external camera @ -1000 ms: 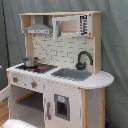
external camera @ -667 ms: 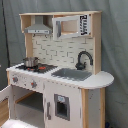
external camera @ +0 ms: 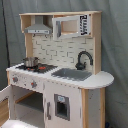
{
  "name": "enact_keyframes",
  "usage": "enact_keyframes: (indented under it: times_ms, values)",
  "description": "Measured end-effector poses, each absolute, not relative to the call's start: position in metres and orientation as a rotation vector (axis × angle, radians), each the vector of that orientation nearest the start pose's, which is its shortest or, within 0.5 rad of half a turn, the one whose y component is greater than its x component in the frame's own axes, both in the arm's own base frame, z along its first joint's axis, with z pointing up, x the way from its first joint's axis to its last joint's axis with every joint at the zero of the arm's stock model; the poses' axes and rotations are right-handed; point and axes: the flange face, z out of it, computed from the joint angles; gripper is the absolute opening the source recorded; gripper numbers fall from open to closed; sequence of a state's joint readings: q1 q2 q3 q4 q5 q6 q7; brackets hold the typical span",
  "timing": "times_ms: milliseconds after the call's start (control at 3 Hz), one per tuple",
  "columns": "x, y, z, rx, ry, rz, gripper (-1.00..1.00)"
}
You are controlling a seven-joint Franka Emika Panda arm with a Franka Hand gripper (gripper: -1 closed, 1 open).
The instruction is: Play with the kitchen
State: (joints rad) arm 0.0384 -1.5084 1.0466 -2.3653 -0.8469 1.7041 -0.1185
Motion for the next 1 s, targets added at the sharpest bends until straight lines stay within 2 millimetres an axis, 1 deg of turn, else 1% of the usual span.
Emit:
enact_keyframes:
  times_ms: [333,667,1000]
  values:
    - [0.021,0.325,0.632,1.15,0.228,0.825,1.0]
    - [0.026,0.306,0.652,1.188,0.131,0.876,1.0]
    - [0.029,0.283,0.675,1.235,0.04,0.939,1.0]
